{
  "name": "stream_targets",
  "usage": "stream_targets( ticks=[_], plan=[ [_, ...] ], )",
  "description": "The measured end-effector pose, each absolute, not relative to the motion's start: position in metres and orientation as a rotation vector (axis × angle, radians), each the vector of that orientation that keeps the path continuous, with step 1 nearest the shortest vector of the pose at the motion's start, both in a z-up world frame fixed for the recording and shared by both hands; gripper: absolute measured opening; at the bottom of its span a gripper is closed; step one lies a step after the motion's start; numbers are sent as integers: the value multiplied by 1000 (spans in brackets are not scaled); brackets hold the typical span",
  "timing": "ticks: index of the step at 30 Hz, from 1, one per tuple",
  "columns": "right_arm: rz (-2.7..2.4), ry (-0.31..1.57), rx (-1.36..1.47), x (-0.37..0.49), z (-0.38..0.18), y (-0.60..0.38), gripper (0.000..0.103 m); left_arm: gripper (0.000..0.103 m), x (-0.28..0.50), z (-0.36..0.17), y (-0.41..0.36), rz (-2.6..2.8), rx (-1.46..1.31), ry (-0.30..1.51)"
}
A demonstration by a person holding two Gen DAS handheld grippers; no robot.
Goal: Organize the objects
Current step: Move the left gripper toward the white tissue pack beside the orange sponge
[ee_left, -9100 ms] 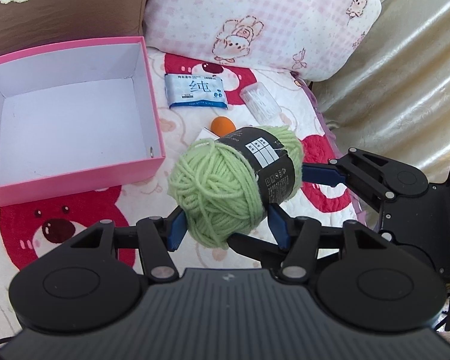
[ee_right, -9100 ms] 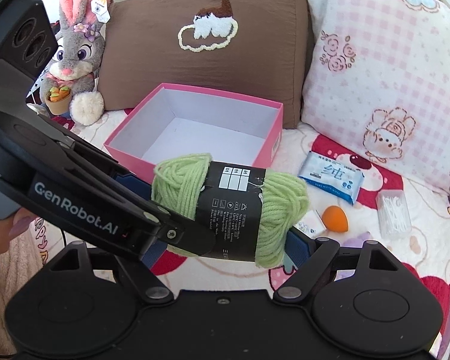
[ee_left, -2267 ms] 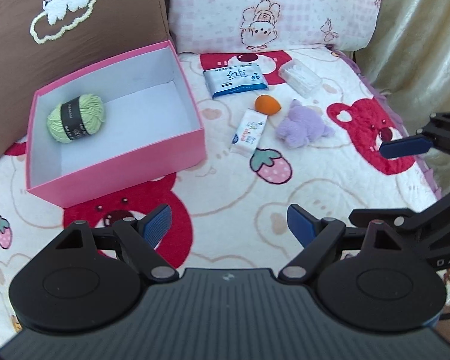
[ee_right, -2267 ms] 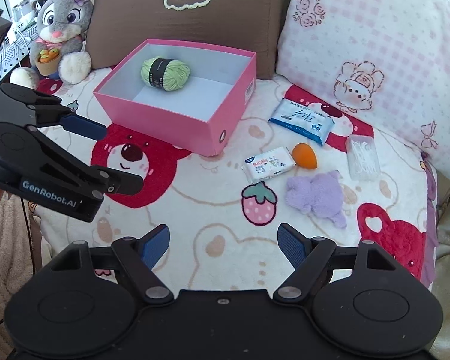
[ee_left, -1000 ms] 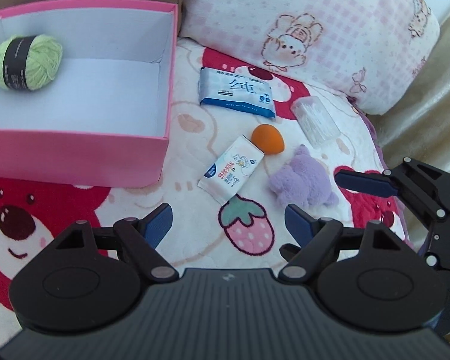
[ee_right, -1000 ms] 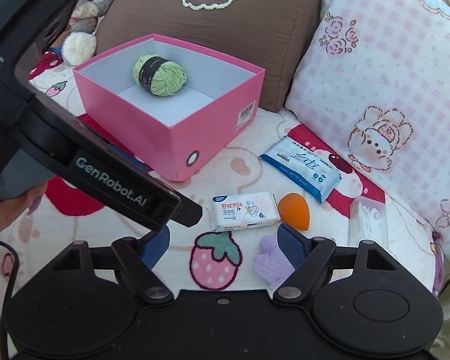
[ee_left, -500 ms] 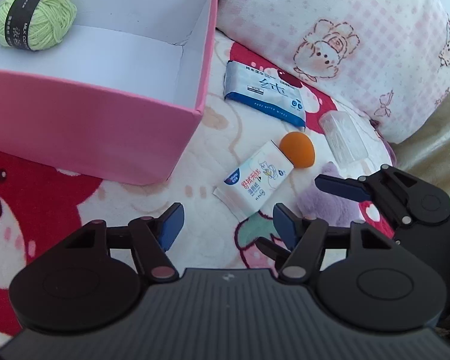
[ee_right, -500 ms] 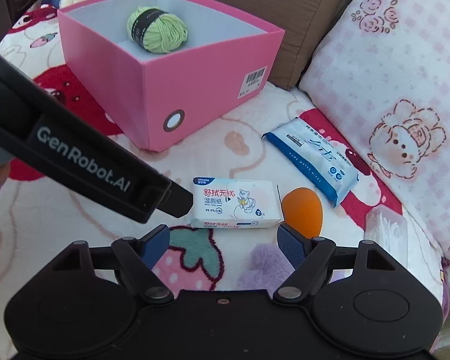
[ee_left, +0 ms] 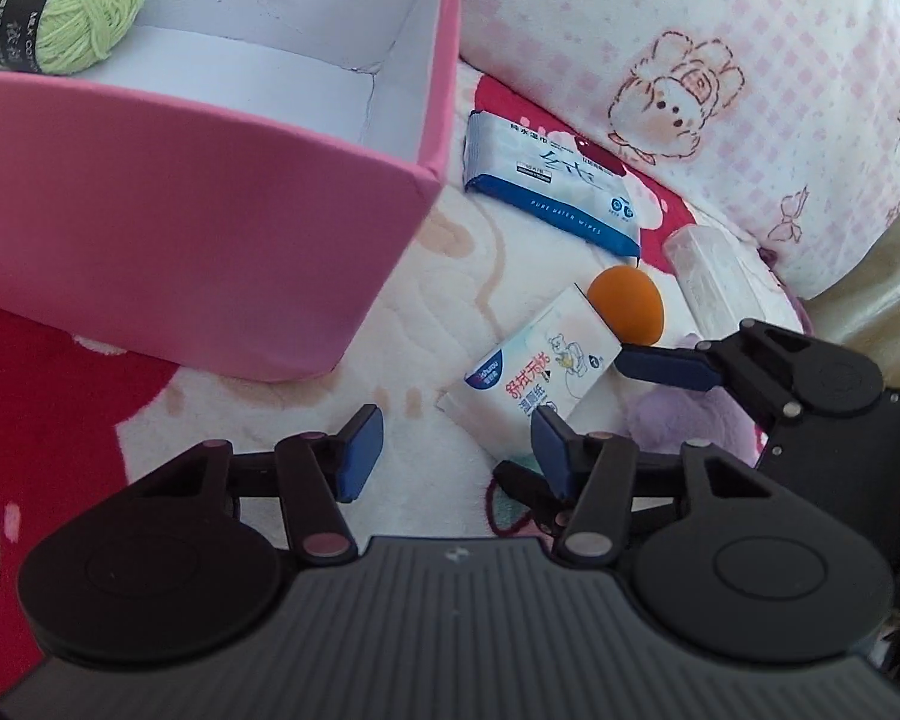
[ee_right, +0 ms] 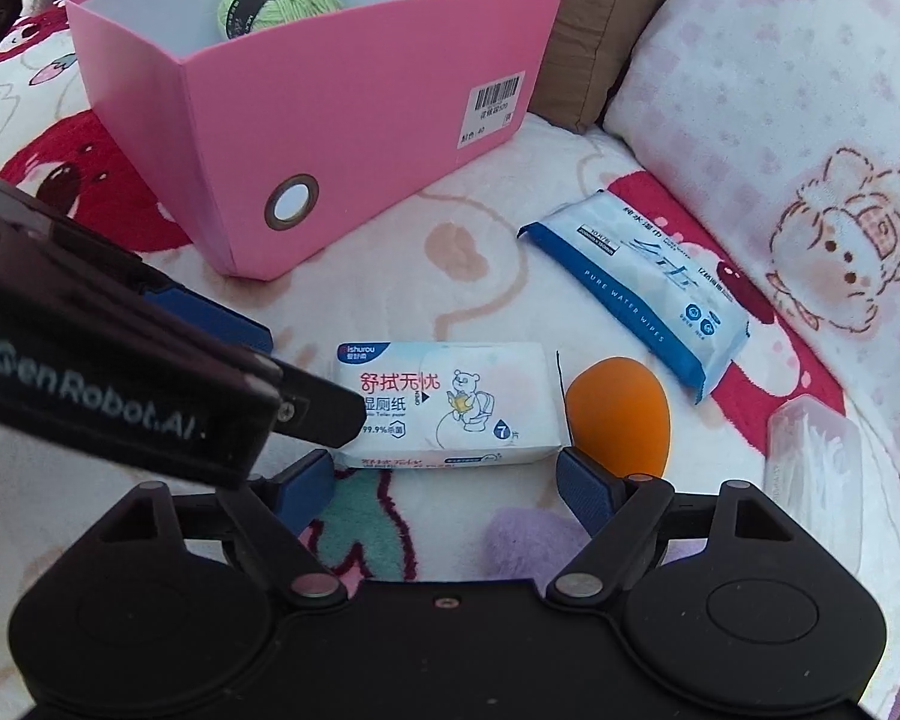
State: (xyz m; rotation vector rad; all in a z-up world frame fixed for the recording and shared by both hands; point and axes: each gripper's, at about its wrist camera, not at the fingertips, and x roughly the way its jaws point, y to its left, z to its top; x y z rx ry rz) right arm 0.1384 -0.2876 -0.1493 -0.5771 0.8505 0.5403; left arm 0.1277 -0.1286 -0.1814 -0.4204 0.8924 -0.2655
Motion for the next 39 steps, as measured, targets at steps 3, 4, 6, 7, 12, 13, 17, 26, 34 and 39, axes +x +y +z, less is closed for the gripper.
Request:
stream_targets(
  ticks=[3, 4, 6, 7, 12, 13, 17, 26, 34, 39],
  plan=[
    [546, 847, -581, 142, -150, -288, 92, 53, 128, -183, -127, -280, -434, 875],
    [550, 848, -580, 143, -151, -289, 92, 53, 129, -183, -126, -283, -439, 872],
    [560, 848, -579, 145, -151, -288, 92, 53, 130, -184, -126, -288, -442, 871],
    [565, 844, -584, 145, -152, -287, 92, 53, 130, -184, -126, -291, -443, 868],
    [571, 820, -601, 144, -153, -283, 92, 53, 130, -183, -124, -307, -449, 864],
    [569, 815, -600, 144, -154, -282, 92, 53, 130, -183, -124, -311, -453, 863],
    [564, 791, -609, 137, -154, -280, 90, 52, 128, -183, -126, -312, -404, 855],
    [578, 783, -595, 129, -152, -277, 86, 47, 129, -181, -123, -351, -438, 858],
    [562, 846, -478, 120, -147, -277, 86, 46, 127, -176, -116, -382, -413, 894],
    [578, 877, -403, 104, -145, -273, 87, 46, 122, -177, -109, -378, -381, 944]
  ],
)
